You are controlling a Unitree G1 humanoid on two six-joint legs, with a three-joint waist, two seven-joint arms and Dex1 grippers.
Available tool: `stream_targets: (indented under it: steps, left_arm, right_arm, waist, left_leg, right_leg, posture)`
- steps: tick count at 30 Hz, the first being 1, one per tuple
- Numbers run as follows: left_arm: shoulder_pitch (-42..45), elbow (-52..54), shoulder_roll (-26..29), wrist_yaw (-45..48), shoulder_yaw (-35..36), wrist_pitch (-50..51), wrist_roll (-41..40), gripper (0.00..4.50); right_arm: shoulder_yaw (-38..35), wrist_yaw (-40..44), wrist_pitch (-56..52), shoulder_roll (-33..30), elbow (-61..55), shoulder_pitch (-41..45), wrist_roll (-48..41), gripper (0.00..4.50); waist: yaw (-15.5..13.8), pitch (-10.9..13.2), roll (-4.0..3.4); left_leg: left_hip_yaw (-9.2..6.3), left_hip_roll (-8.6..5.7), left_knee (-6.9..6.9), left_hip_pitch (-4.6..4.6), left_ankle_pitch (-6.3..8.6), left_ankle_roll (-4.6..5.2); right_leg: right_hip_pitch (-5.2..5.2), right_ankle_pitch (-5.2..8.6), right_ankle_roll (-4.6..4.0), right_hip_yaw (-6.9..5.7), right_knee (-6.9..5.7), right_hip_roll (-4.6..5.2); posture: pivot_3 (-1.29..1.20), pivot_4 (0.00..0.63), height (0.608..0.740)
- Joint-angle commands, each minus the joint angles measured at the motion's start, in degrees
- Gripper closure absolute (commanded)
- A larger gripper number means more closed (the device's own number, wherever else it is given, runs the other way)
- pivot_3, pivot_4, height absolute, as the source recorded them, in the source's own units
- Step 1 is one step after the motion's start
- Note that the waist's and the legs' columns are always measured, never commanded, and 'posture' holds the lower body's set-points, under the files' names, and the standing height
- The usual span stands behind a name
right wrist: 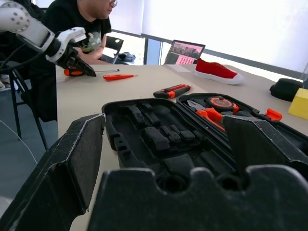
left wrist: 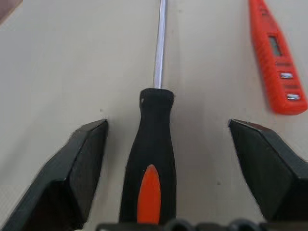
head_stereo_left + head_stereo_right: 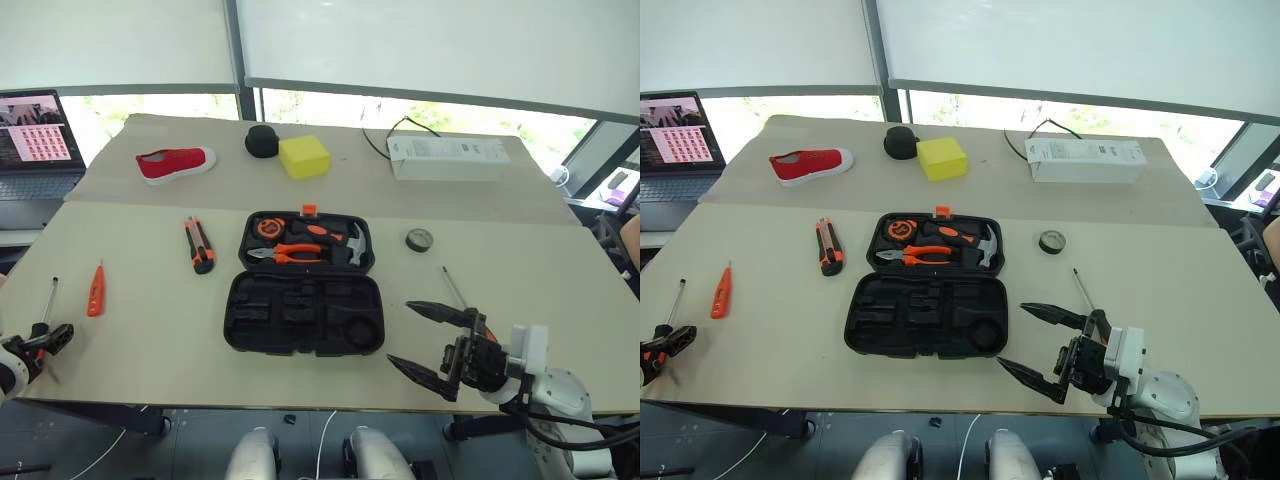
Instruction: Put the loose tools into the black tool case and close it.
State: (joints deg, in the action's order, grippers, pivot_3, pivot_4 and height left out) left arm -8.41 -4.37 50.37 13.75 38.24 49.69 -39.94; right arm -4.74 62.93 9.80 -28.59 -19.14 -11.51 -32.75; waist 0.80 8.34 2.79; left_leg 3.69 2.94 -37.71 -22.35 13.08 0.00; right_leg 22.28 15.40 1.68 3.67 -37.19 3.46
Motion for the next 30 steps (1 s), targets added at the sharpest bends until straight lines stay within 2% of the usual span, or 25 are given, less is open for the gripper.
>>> stream_targets:
  steps: [1, 2, 6, 7, 10, 12, 14, 16, 18, 21, 22, 26, 30]
  left_arm:
    - [0.86, -0.5, 0.37, 1.4, -1.78, 2.59, 2.04, 1.64]
    - [0.71, -0.12, 0.33, 1.92, -1.92, 2.54, 2.69, 2.12]
    - [0.21, 2.16, -0.72, 6.7, 0.91, -5.0, 4.4, 3.5]
    - [0.24, 2.43, -0.75, 8.71, 1.99, -8.24, 4.82, 3.66]
    - [1.95, 2.81, -0.97, 16.89, 4.42, -21.4, 5.87, 3.66]
    - [3.33, 4.33, -0.25, 24.17, 2.8, -27.74, 5.8, 3.66]
    - [5.98, 8.97, 2.26, 35.98, -5.37, -30.85, 5.2, 3.66]
    - [11.26, 10.98, 3.59, 43.88, -14.09, -32.14, 5.66, 3.66]
    - [21.99, 9.6, 2.88, 50.18, -26.31, -34.5, 10.9, 3.66]
    - [34.18, 5.02, 0.4, 56.49, -39.13, -38.42, 18.85, 3.66]
    - [37.25, 3.36, -0.63, 57.67, -42.22, -39.29, 21.06, 3.66]
    - [49.82, -6.39, -7.05, 60.07, -54.97, -44.17, 33.11, 3.66]
    - [53.58, -11.72, -9.14, 60.97, -58.8, -46.22, 38.16, 3.66]
  right_arm:
    - [-0.12, -0.6, 0.49, -0.11, -2.14, 0.03, -0.07, 0.0]
    - [-0.2, -0.69, 0.42, -0.25, -2.3, -0.22, -0.06, 0.0]
    - [-1.37, -1.28, 0.73, -0.97, -2.53, -1.41, 0.17, 0.0]
    - [-1.87, -1.55, 0.77, -1.17, -2.57, -1.63, 0.18, 0.0]
    - [-3.73, -2.53, 0.69, -1.9, -2.83, -2.17, -0.13, 0.0]
    - [-5.32, -3.68, 0.43, -2.31, -2.92, -2.34, -0.53, 0.0]
    - [-7.31, -4.68, 0.01, -2.88, -2.83, -2.85, -0.76, 0.0]
    - [-8.66, -5.51, -0.35, -3.18, -2.4, -3.03, -0.73, 0.0]
    - [-10.02, -6.69, -1.05, -3.73, -1.51, -2.59, -0.42, 0.0]
    - [-11.62, -9.34, -4.36, -5.14, -1.54, -1.87, -0.55, 0.0]
    - [-12.17, -10.43, -5.92, -5.73, -1.88, -1.78, -0.9, 0.0]
    - [-14.68, -12.85, -11.95, -9.0, -4.66, -1.63, -2.8, 0.0]
    - [-16.01, -13.25, -16.17, -11.62, -7.95, -2.74, -4.26, 0.0]
  waist:
    - [-0.17, 0.09, -0.19]
    - [-0.22, 0.08, -0.25]
    - [-0.29, 0.08, -0.28]
    - [-0.28, 0.08, -0.25]
    - [-0.3, 0.11, -0.06]
    - [-0.51, 0.08, 0.02]
    - [-0.83, 0.07, 0.03]
    - [-1.52, 0.07, -0.04]
    - [-1.77, 0.03, -0.3]
    - [-1.67, 0.05, -0.35]
    - [-1.45, 0.05, -0.36]
    - [-0.76, 0.07, -0.35]
    - [-0.16, 0.07, -0.35]
  left_leg:
    - [0.01, -0.01, 0.0, -0.01, 0.08, -0.13]
    - [0.01, -0.03, 0.0, -0.02, 0.08, -0.13]
    - [-0.01, -0.02, 0.01, -0.04, 0.17, -0.28]
    - [-0.01, -0.01, 0.0, -0.06, 0.18, -0.3]
    - [-0.04, 0.03, 0.0, -0.16, 0.19, -0.32]
    - [-0.09, 0.03, 0.0, -0.28, 0.2, -0.33]
    - [-0.09, 0.0, 0.0, -0.38, 0.2, -0.34]
    - [0.01, -0.09, 0.0, -0.51, 0.2, -0.35]
    - [0.37, -0.13, 0.0, -0.51, 0.17, -0.3]
    - [1.0, -0.26, -0.07, -0.76, 0.0, -0.01]
    - [1.07, -0.32, -0.12, -0.83, -0.31, 0.51]
    - [1.04, -0.21, -0.13, -1.03, -0.33, 0.56]
    - [0.95, -0.08, -0.13, -1.4, -0.33, 0.57]
  right_leg:
    - [0.01, -0.01, 0.02, 0.02, 0.0, 0.04]
    - [0.01, -0.01, 0.03, 0.03, 0.01, 0.07]
    - [0.01, -0.01, 0.03, 0.03, 0.02, 0.07]
    - [0.03, -0.02, 0.03, 0.03, 0.02, 0.08]
    - [0.1, -0.02, -0.02, 0.01, 0.02, 0.08]
    - [0.19, -0.02, -0.07, -0.05, 0.05, 0.13]
    - [0.26, -0.02, -0.13, -0.06, 0.1, 0.24]
    - [0.31, 0.14, -0.41, -0.2, 0.14, 0.56]
    - [0.42, 0.15, -0.42, -0.34, 0.22, 0.86]
    - [0.28, -0.03, -0.11, -0.33, 0.24, 0.81]
    - [0.26, -0.18, 0.19, -0.3, 0.29, 0.72]
    - [0.4, -0.31, 0.51, -0.06, 0.42, 0.27]
    - [0.85, -0.31, 0.49, 0.13, 0.32, -0.04]
  posture:
    - [0.0, 0.15, 0.74]
    - [0.0, 0.15, 0.74]
    - [0.0, 0.15, 0.74]
    - [0.0, 0.15, 0.74]
    - [0.0, 0.15, 0.74]
    - [0.0, 0.15, 0.74]
    - [0.0, 0.15, 0.74]
    - [0.0, 0.15, 0.74]
    - [0.0, 0.15, 0.74]
    - [0.0, 0.15, 0.74]
    - [0.0, 0.15, 0.74]
    - [0.0, 0.15, 0.74]
    - [0.0, 0.15, 0.74]
